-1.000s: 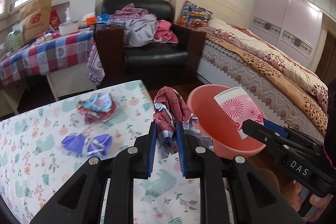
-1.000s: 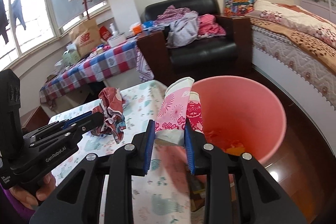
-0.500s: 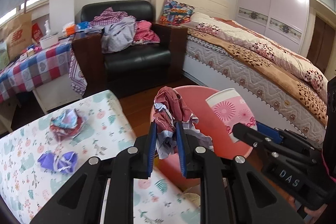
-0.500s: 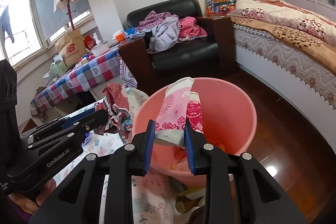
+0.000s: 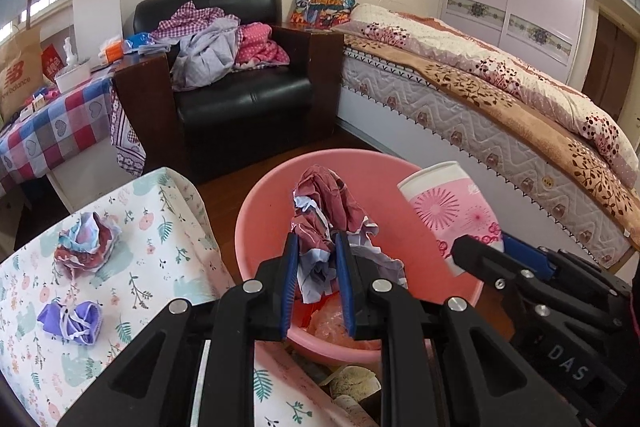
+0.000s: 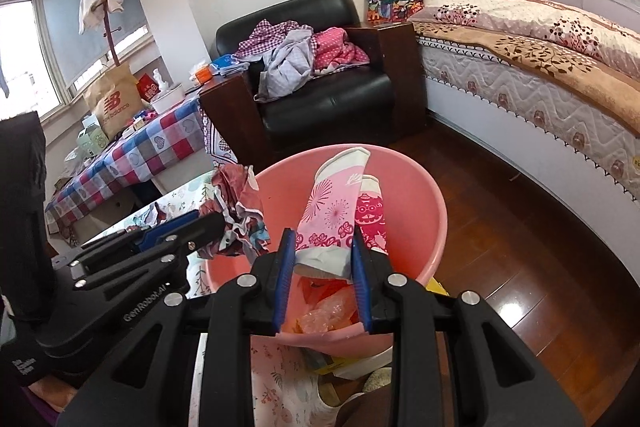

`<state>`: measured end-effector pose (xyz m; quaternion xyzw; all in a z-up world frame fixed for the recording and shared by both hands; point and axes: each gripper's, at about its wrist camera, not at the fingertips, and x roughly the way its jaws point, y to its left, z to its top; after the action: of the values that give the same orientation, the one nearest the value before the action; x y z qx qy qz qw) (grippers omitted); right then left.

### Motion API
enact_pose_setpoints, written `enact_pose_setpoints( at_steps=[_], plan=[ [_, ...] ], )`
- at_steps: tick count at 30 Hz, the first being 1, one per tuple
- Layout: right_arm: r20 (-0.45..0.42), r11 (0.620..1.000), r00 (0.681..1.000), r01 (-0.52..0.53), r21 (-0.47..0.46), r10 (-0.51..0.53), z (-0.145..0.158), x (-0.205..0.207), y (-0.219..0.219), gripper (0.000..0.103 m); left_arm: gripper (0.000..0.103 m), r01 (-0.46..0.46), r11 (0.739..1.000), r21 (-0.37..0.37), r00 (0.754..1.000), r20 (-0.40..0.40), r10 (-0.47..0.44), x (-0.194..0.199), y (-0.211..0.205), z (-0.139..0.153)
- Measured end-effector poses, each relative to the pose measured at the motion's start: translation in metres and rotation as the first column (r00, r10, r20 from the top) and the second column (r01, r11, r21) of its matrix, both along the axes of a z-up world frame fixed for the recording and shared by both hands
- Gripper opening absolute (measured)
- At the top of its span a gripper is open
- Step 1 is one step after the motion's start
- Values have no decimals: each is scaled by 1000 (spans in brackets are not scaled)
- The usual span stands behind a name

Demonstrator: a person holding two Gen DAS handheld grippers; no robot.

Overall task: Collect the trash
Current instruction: 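Carry the red cloth and pink paper cup over the pink bucket, then open both grippers over the pink bucket to drop the cloth and cup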

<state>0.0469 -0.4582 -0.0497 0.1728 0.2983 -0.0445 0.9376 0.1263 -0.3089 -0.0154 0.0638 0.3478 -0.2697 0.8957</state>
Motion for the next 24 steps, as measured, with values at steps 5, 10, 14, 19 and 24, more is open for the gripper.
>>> enact_pose_setpoints(
  at_steps=[5,10,14,19,24],
  plan=[
    [-5,1000,1000,-1,3,1,-2,5,-1,27,18,-14,1000,10,1000,-22,14,9,-3,-9],
    [-17,1000,1000,0,-5,0,-6,12,-2,28,18,-19,1000,19,999,-30,20,15,-4,-14],
    [-28,1000,1000,9,-7,-9,-9,18,-3,28,18,-18,999,27,999,-29,18,18,-8,-18],
    [-49,1000,999,7,-6,-7,-15,29,-3,28,18,-21,999,40,999,-30,22,22,-12,-23],
    [-65,1000,998,0,-17,-1,-20,36,0,27,18,-26,998,50,999,-40,28,28,-15,-28]
  ],
)
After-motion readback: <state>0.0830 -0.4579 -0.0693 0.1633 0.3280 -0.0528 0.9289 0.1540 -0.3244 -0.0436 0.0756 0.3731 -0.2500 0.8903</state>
